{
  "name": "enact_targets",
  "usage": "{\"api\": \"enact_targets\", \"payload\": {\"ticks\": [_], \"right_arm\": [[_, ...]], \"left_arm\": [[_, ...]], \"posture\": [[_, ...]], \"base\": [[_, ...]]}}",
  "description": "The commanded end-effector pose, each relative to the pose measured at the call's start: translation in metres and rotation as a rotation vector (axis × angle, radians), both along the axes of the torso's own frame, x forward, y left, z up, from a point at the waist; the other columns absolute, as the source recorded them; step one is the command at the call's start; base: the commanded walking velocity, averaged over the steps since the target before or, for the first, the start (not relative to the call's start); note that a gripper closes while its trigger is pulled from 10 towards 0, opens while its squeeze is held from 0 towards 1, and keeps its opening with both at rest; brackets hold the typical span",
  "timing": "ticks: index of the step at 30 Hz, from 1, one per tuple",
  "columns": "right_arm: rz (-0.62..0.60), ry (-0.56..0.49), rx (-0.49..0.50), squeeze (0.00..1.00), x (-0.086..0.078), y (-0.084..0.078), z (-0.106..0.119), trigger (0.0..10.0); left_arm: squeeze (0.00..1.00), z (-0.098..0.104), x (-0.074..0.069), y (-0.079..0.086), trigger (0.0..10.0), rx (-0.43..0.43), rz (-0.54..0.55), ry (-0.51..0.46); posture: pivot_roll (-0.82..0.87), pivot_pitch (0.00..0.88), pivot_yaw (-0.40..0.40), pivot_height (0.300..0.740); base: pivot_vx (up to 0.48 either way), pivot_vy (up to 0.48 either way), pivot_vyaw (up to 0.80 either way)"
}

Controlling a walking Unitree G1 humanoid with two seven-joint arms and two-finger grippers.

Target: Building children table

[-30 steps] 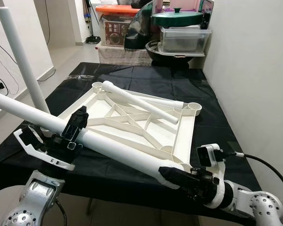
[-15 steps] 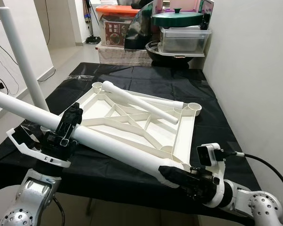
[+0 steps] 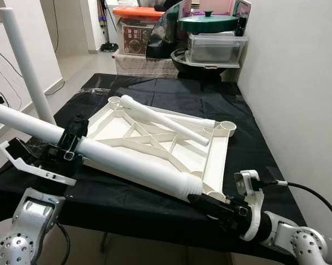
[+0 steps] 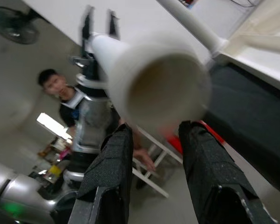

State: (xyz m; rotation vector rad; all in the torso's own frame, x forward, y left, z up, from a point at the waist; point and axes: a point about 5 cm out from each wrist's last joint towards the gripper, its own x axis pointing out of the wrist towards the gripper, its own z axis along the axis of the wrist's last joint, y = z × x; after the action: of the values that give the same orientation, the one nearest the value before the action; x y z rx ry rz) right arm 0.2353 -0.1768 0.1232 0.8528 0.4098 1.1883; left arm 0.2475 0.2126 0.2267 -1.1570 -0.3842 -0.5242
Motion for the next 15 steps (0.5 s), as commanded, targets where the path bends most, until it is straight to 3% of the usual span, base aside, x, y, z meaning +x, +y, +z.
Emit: {"api": "enact_targets", "payload": {"ticks": [1,3,5,6,8,9,10,13,14,15], "right_arm": [[-0.025,0.026,-0.038,0.00,-0.001,-0.006,-0.008,10.0],[-0.083,0.023,-0.073,0.00,0.003,-0.015,-0.012,10.0],[-0.332,-0.012,-0.228,0.00,0.027,-0.039,-0.016,10.0],[-0.332,-0.012,-0.228,0.00,0.027,-0.039,-0.016,10.0],[-0.568,-0.078,-0.336,0.00,0.051,-0.055,-0.007,10.0],[-0.568,-0.078,-0.336,0.00,0.051,-0.055,-0.007,10.0],[-0.676,-0.121,-0.378,0.00,0.061,-0.060,0.002,10.0],[-0.738,-0.147,-0.399,0.00,0.067,-0.062,0.008,10.0],[-0.825,-0.196,-0.409,0.00,0.078,-0.060,0.024,10.0],[-0.825,-0.196,-0.409,0.00,0.078,-0.060,0.024,10.0]], "left_arm": [[0.00,0.005,0.002,0.007,10.0,-0.008,0.023,-0.018],[0.00,0.007,0.004,0.012,10.0,0.015,0.041,-0.015],[0.00,0.015,0.013,0.022,10.0,0.087,0.074,-0.016],[0.00,0.015,0.013,0.022,10.0,0.087,0.074,-0.016],[0.00,0.023,0.021,0.028,10.0,0.160,0.111,-0.017],[0.00,0.023,0.021,0.028,10.0,0.160,0.111,-0.017],[0.00,0.026,0.024,0.028,10.0,0.186,0.128,-0.013],[0.00,0.027,0.027,0.029,10.0,0.199,0.137,-0.010],[0.00,0.032,0.032,0.026,10.0,0.214,0.148,-0.015],[0.00,0.032,0.032,0.026,10.0,0.214,0.148,-0.015]], "posture": [[0.07,0.000,-0.062,0.740],[0.07,0.000,-0.061,0.740],[0.07,0.000,-0.056,0.740],[0.07,0.000,-0.056,0.740],[0.07,0.000,-0.054,0.740],[0.07,0.000,-0.054,0.740],[0.06,0.000,-0.048,0.740],[0.06,0.000,-0.047,0.740],[0.06,0.000,-0.042,0.740],[0.06,0.000,-0.042,0.740]], "base": [[0.000,0.000,0.00],[0.000,0.000,0.00],[0.000,0.000,0.00],[0.000,0.000,0.00],[0.000,0.000,0.00],[0.000,0.000,0.00],[0.000,0.000,0.00],[0.000,0.000,0.00],[0.000,0.000,0.00],[0.000,0.000,0.00]]}}
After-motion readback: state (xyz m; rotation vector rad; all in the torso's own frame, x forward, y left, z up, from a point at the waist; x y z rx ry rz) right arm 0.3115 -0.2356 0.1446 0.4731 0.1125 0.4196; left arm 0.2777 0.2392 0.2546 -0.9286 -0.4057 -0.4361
